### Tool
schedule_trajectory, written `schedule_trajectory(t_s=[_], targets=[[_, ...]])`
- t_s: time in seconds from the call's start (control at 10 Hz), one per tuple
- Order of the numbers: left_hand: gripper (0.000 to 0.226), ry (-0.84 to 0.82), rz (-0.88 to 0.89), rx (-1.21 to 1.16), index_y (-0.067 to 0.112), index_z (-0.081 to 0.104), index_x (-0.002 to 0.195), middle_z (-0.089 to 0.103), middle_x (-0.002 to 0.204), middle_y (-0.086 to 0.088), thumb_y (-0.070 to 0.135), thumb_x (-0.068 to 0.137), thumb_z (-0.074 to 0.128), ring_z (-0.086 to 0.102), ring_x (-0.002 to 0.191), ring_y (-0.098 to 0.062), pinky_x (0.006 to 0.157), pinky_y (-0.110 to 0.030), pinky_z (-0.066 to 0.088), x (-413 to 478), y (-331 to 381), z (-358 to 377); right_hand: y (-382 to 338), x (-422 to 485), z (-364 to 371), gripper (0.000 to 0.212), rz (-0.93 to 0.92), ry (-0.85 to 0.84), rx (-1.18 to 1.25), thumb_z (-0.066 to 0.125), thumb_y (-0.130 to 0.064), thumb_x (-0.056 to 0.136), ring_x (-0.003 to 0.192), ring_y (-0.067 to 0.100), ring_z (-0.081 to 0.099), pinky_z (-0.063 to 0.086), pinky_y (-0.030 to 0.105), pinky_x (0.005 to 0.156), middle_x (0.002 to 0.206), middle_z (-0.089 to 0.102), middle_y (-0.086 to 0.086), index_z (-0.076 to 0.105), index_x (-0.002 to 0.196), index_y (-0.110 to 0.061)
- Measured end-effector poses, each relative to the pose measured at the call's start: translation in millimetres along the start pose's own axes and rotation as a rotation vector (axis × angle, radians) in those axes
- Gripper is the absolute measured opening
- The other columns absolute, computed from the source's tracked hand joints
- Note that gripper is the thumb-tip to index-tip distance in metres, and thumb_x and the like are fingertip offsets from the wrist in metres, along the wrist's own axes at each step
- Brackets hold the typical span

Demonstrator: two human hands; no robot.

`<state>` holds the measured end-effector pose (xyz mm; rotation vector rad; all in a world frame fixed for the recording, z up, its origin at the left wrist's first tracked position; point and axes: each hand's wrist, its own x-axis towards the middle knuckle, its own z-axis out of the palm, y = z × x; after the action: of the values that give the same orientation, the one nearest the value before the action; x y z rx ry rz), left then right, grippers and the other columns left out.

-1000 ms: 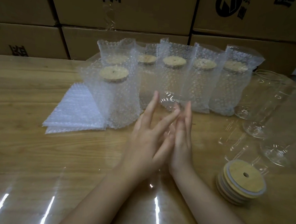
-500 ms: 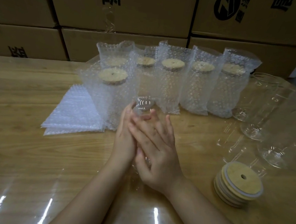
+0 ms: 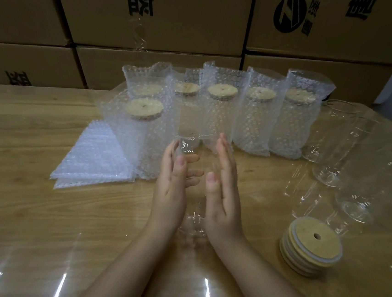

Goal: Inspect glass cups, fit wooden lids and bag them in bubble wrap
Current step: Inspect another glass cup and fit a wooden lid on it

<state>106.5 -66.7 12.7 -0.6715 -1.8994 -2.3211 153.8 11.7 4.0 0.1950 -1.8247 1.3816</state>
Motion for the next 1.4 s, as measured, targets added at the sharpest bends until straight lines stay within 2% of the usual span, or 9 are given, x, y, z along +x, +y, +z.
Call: schedule_trajectory(t_s=[0.1,0.3,0.5,0.8,1.0,1.1,1.2,1.3,1.4], targets=[[0.061,-0.055,0.151,0.11,0.041,0.038,0.135,0.059,0.129,0.011,0.071,0.083,0.05,0.058,0.12,-0.017,0.098,-0.034,0.047,-7,1,0,3,6,-3,0.054,0.323,0.026,0.38,0.03,-0.052,0.091,0.129,0.013,0.05,0.042,0.033,0.103,0.139,0.054,-0.004,0.036,0.141,-0.031],[0.09,-0.221,0.341,0.406,0.027,0.016,0.148,0.033,0.153,-0.003,0.054,0.079,0.067,0.033,0.141,-0.015,0.114,-0.04,0.031,-11,-6,-3,7,11,-5,0.061,0.525,0.138,0.489,0.03,-0.063,0.083,0.094,0.016,0.068,0.049,0.026,0.079,0.1,0.073,0.003,0.062,0.108,-0.018],[0.088,-0.166,0.33,0.457,0.023,0.023,0.147,0.039,0.126,-0.002,0.059,0.078,0.063,0.042,0.123,-0.006,0.105,-0.033,0.04,-7,-11,-8,4,8,-7,0.047,0.334,0.326,0.271,0.034,-0.055,0.085,0.107,0.011,0.062,0.048,0.025,0.093,0.108,0.068,-0.011,0.056,0.116,-0.026],[0.097,-0.157,0.115,0.124,0.025,0.014,0.148,0.042,0.144,0.0,0.051,0.073,0.069,0.045,0.132,-0.015,0.11,-0.033,0.037,-12,-22,12,3,0,-3,0.042,0.061,0.196,0.013,0.027,-0.035,0.099,0.132,0.015,0.045,0.033,0.038,0.109,0.137,0.052,-0.017,0.044,0.135,-0.046],[0.089,-0.105,0.403,0.222,0.034,0.025,0.143,0.05,0.134,-0.001,0.052,0.072,0.076,0.052,0.124,-0.021,0.105,-0.035,0.041,-18,-10,4,-1,13,-11,0.05,0.47,0.141,0.574,0.029,-0.039,0.097,0.115,0.014,0.062,0.044,0.03,0.1,0.114,0.071,0.003,0.074,0.106,-0.018],[0.089,-0.088,0.578,0.375,0.037,0.021,0.147,0.041,0.146,-0.003,0.06,0.076,0.069,0.044,0.133,-0.02,0.109,-0.042,0.038,-21,-9,6,4,16,-16,0.038,0.636,0.058,0.642,0.045,-0.035,0.094,0.122,0.029,0.056,0.036,0.052,0.11,0.12,0.066,0.014,0.07,0.109,-0.01],[0.089,-0.092,0.782,0.421,0.039,0.013,0.149,0.037,0.146,0.012,0.059,0.08,0.066,0.036,0.135,-0.007,0.11,-0.031,0.032,-20,-12,5,4,18,-21,0.053,0.819,-0.032,0.71,0.059,-0.03,0.082,0.123,0.038,0.052,0.04,0.049,0.106,0.124,0.057,0.02,0.054,0.124,0.001],[0.093,-0.081,0.804,0.39,0.037,0.013,0.15,0.034,0.149,0.013,0.054,0.079,0.07,0.042,0.132,-0.023,0.106,-0.045,0.036,-19,-10,8,7,13,-25,0.039,0.886,-0.166,0.675,0.048,-0.017,0.092,0.087,0.016,0.069,0.053,0.024,0.074,0.091,0.068,0.022,0.062,0.102,0.018],[0.095,-0.066,0.786,0.42,0.039,0.011,0.151,0.03,0.152,0.015,0.053,0.079,0.072,0.044,0.13,-0.031,0.104,-0.053,0.039,-19,-10,7,26,7,-26,0.045,0.947,-0.117,0.567,0.033,-0.014,0.103,0.057,0.006,0.066,0.05,0.018,0.05,0.065,0.07,0.005,0.071,0.083,-0.001]])
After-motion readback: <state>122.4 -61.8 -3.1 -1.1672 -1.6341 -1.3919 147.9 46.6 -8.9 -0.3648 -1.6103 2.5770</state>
